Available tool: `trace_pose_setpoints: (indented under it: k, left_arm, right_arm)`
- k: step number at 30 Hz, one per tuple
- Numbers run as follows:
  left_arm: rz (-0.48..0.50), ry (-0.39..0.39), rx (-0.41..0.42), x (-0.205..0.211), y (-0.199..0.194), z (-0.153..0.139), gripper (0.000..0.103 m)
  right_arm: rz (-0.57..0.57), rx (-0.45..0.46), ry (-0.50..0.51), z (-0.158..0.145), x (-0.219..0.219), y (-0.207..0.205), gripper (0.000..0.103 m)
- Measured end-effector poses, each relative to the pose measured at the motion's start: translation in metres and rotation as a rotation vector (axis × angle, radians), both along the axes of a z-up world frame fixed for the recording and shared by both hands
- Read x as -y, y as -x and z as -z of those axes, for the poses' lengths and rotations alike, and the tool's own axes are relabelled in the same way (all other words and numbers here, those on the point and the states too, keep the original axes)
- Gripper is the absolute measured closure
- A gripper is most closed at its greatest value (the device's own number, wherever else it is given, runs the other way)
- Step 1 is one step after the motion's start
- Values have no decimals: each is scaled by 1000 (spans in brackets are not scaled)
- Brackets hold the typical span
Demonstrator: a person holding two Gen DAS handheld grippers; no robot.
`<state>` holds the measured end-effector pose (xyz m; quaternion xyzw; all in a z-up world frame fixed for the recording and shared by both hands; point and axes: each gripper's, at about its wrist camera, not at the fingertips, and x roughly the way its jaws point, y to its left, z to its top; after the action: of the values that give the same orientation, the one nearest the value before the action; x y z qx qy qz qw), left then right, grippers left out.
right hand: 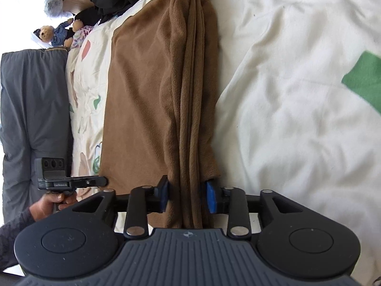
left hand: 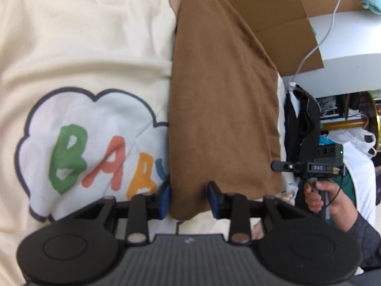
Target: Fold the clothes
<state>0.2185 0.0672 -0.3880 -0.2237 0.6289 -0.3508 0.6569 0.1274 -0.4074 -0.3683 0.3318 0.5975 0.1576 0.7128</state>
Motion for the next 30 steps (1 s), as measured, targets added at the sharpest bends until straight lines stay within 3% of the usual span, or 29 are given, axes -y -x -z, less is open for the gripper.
trace_pose_setpoints:
  k: [5,10,17,24,30]
  left_arm:
    - [-13,-69,54,0,-3,-20,52]
    - [12,-88,134,3,-12,-48,47]
    - [20,-153,262,22,-36,-78,39]
    - [4,-156,318,42,-72,-74,38]
    - [-71,-155,353,57,-108,-71,38]
  right_arm:
    - [-60,32,148,-24,-5,-8,47]
    - [-59,80,218,-52,5,-19,40]
    - [-19,151,313,-84,22,-44,39]
    - [64,218,323,-79,35,-90,39]
    - [114,253,297,-72,37,-117,39]
